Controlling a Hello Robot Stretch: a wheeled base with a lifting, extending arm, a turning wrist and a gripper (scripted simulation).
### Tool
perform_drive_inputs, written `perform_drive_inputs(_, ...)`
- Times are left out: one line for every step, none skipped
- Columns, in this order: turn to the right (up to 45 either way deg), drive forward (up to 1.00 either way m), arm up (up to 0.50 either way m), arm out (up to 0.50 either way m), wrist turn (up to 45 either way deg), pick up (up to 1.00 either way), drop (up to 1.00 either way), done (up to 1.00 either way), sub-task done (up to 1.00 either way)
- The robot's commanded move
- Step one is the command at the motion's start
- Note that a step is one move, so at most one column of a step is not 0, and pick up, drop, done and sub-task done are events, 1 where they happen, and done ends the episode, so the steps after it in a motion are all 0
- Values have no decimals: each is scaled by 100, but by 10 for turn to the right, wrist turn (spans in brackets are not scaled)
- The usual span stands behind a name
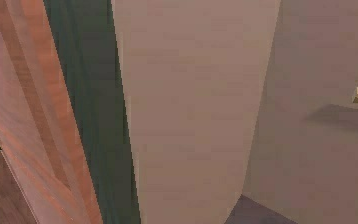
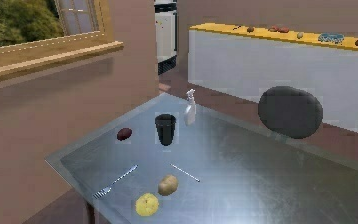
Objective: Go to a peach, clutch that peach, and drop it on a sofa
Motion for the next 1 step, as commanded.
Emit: perform_drive_inputs(0,0,0,18,0,0,0,0,0)
